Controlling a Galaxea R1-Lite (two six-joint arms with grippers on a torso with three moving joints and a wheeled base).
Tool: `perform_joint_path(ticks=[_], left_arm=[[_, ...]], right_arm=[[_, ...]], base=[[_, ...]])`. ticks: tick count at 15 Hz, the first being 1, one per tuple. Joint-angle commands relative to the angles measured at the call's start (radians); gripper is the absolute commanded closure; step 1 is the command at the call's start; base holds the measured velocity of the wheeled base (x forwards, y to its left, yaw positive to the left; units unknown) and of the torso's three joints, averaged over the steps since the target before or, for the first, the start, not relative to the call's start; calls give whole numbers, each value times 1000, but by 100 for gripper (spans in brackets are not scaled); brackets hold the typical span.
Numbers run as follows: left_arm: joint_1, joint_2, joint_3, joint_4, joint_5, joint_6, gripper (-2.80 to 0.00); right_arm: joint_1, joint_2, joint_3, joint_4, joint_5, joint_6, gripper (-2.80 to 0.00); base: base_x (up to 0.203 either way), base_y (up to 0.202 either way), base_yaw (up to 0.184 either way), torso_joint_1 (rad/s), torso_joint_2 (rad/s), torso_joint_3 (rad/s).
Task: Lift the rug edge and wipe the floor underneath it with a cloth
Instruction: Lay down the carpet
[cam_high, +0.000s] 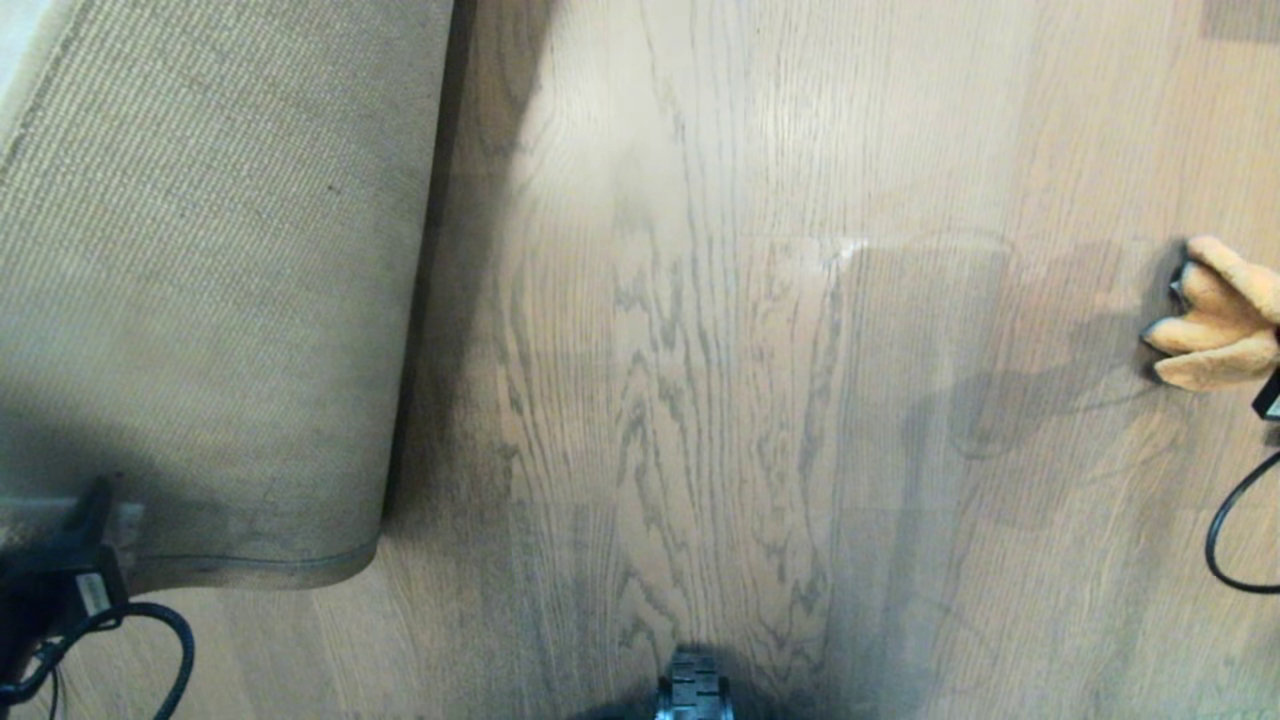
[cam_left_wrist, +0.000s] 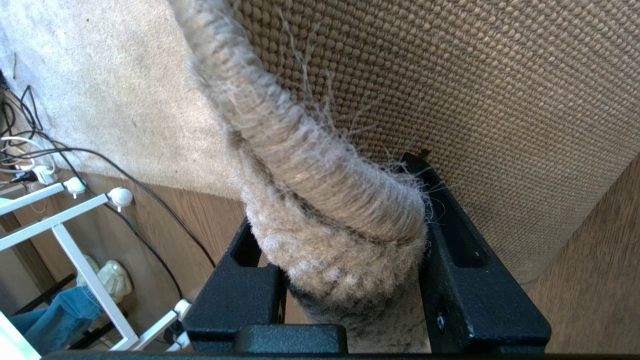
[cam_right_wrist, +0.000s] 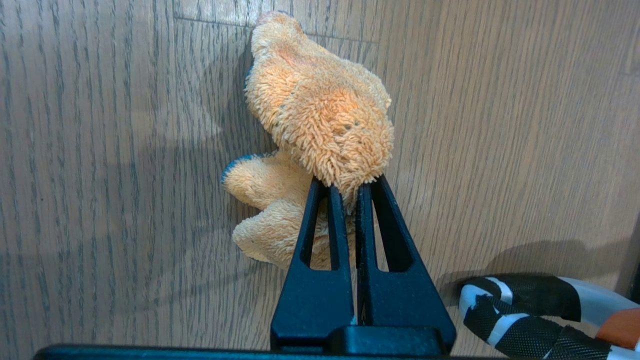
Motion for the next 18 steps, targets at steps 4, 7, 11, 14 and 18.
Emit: perform_joint_path(ticks=[4, 7, 11, 14, 18], left_arm=[[1, 2, 1, -6, 4, 2, 0], [1, 2, 1, -6, 4, 2, 0], [1, 1, 1, -6, 5, 2, 0], [0, 1, 1, -7, 4, 2, 0], [0, 0, 1, -6, 4, 2, 0]], right_arm=[[2, 15, 2, -8, 22, 1, -280], [0, 10, 10, -27, 86, 0, -280], [2, 7, 13, -66, 93, 8, -280], [2, -34, 20, -53, 130, 10, -280], [2, -105, 58, -47, 147, 12, -280]], base=[[0, 0, 0, 0, 0, 0], [0, 0, 0, 0, 0, 0], [0, 0, 0, 0, 0, 0], [0, 0, 0, 0, 0, 0], [0, 0, 0, 0, 0, 0]])
